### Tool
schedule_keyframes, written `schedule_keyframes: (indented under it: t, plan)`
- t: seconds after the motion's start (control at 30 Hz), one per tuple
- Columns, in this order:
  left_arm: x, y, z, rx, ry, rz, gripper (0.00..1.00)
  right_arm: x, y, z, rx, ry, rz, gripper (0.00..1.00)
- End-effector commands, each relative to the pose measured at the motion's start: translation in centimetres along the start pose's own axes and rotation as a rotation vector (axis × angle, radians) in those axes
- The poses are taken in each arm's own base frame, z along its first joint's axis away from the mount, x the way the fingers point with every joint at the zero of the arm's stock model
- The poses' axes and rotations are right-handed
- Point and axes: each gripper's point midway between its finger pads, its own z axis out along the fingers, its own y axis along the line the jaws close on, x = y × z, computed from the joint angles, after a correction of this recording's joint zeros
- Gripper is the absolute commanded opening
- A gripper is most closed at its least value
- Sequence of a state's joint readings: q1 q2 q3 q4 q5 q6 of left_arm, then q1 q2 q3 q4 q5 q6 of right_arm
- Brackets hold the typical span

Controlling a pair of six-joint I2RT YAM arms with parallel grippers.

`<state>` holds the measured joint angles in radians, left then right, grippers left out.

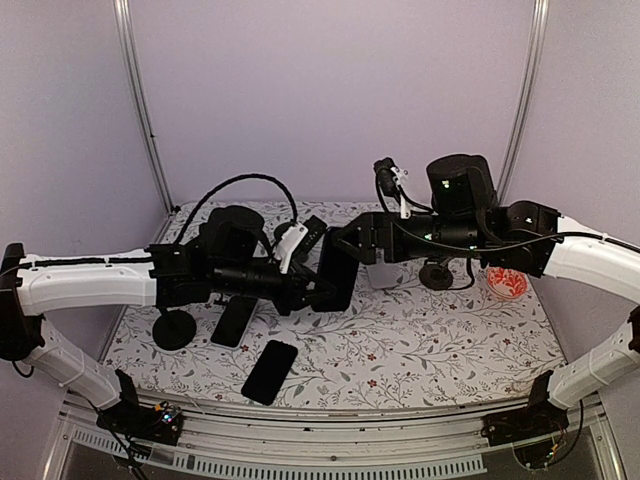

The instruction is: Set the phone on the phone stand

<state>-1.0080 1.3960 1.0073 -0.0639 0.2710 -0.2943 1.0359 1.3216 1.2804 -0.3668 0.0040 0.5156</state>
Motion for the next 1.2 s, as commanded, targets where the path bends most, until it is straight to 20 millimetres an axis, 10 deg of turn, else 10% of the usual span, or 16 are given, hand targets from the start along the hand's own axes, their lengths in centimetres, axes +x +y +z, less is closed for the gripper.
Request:
schedule_keyframes:
  t: [0.0, 1.03, 1.17]
  plan:
    - [-3.6, 0.4, -1.0, -0.077, -0.106, -0.035, 0.00, -1.7, -0.6, 0.3, 0.086, -0.041, 0.049, 0.95]
    - [-5.7, 0.3, -0.5, -0.082, -0.140, -0.097, 0.00, -1.0, -1.7, 5.2, 0.162, 0.006, 0.057, 0.99]
    - [-5.5, 0.5, -0.3, -0.091, -0.132, -0.111, 0.00, -1.2, -2.6, 4.6, 0.217, -0.009, 0.073, 0.85]
